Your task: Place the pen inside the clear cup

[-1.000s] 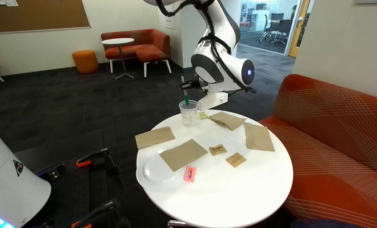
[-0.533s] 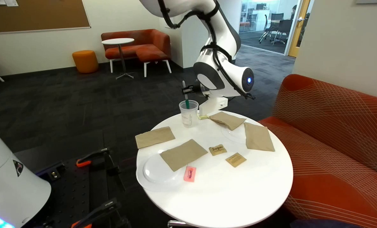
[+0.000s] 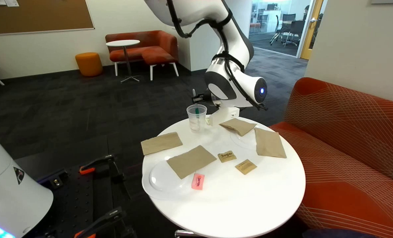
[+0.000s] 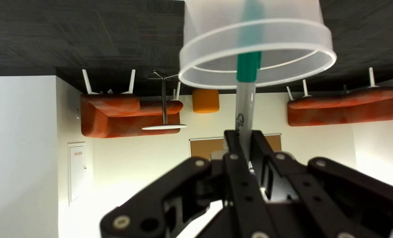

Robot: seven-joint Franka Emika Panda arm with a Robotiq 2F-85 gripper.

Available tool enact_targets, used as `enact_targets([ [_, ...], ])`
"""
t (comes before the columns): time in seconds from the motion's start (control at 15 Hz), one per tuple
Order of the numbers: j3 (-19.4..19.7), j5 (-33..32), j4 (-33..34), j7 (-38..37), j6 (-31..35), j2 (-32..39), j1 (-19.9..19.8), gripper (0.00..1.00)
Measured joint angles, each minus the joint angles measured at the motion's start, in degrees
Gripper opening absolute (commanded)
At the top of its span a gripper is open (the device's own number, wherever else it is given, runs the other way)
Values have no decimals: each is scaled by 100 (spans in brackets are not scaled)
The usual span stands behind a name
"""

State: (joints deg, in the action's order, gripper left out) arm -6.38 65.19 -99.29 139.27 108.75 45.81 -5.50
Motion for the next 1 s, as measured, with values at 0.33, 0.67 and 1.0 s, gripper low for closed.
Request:
enact_targets([
  [0.33,34,0,48,0,1,98,-1,3],
  [0.67,35,0,98,0,16,201,-1,46],
  [1.0,35,0,124,0,30,241,-1,83],
])
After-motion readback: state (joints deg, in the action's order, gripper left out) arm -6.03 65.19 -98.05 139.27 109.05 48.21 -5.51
